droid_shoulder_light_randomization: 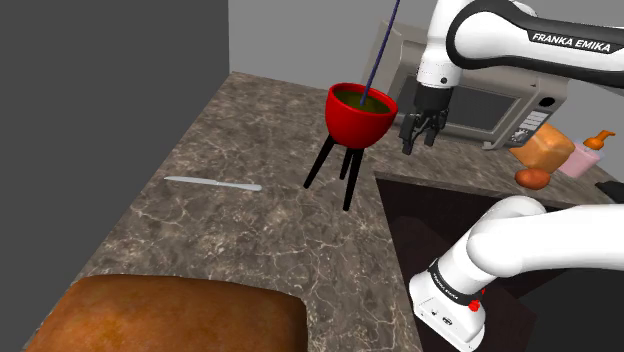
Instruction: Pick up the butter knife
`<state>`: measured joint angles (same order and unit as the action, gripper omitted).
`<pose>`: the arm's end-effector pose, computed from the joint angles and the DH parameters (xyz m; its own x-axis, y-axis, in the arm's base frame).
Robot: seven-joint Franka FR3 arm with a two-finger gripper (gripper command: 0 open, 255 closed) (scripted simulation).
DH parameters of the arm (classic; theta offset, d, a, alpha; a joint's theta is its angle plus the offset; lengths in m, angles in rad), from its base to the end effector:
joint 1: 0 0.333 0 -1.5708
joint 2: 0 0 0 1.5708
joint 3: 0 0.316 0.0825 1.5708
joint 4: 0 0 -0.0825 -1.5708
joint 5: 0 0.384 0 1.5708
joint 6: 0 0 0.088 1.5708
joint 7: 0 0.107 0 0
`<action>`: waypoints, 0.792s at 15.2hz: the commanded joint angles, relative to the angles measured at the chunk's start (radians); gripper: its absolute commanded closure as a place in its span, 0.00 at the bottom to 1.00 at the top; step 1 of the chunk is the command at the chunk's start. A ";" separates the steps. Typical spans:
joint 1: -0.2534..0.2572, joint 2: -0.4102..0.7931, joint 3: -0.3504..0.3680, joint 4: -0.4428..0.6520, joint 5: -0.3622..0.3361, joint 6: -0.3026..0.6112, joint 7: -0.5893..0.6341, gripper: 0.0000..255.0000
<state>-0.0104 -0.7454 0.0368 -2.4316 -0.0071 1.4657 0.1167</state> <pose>0.2997 0.0092 0.5351 0.9711 -0.1064 -0.2137 -0.0963 -0.9937 0.0573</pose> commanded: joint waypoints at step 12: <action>0.102 0.385 0.100 0.209 0.038 0.177 -0.058 0.00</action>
<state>0.0841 -0.3934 0.1299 -2.2446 0.0315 1.6316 0.0682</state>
